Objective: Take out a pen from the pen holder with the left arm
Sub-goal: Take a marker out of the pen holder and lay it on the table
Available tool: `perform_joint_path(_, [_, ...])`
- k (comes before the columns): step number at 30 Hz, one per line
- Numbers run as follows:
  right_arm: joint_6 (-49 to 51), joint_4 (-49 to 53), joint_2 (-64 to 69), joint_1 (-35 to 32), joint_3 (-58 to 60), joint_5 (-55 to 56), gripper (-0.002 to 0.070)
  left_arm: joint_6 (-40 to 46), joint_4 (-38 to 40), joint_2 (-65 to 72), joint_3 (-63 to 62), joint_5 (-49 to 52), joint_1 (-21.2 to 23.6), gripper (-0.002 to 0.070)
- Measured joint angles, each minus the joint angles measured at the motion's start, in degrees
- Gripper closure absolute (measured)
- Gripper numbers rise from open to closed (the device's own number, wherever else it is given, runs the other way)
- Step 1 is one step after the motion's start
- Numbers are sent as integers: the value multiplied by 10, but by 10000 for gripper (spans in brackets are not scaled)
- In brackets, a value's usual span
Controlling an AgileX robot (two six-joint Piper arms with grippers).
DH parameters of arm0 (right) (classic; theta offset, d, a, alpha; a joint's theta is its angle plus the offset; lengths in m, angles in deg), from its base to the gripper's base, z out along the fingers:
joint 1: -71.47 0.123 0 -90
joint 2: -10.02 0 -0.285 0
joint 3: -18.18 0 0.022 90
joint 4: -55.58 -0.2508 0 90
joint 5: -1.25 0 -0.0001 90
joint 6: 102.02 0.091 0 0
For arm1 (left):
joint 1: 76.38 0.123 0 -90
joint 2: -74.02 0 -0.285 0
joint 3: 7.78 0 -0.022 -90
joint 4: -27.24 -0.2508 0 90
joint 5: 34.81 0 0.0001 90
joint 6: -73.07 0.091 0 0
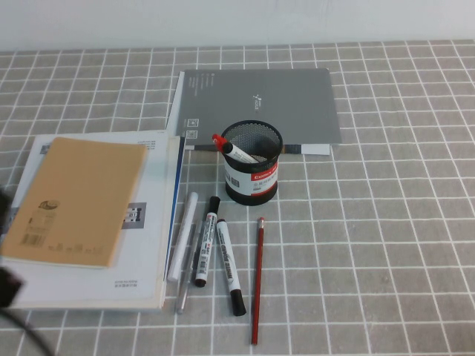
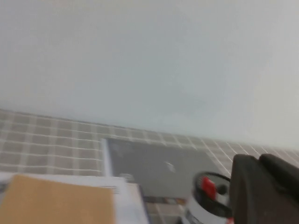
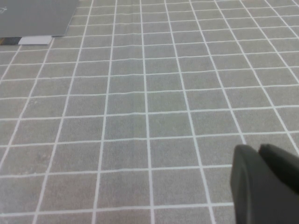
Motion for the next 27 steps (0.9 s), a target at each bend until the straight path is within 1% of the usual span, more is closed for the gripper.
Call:
perform_joint_path(5, [0, 0, 0, 0, 0, 0, 689, 1, -71, 149, -31, -86, -65, 678])
perform_joint_path(9, [0, 0, 0, 0, 0, 0, 689, 1, -91, 276, -59, -114, -97, 678])
perform_joint_path(14, [0, 0, 0, 0, 0, 0, 689, 1, -101, 406, -101, -163, -106, 678])
perform_joint_path(18, [0, 0, 0, 0, 0, 0, 689, 1, -144, 475, -143, -220, -106, 678])
perform_joint_path(22, [0, 0, 0, 0, 0, 0, 689, 0, -180, 496, -175, -241, -106, 678])
perform_joint_path(27, [0, 0, 0, 0, 0, 0, 689, 1, -177, 500, -188, -227, -106, 678])
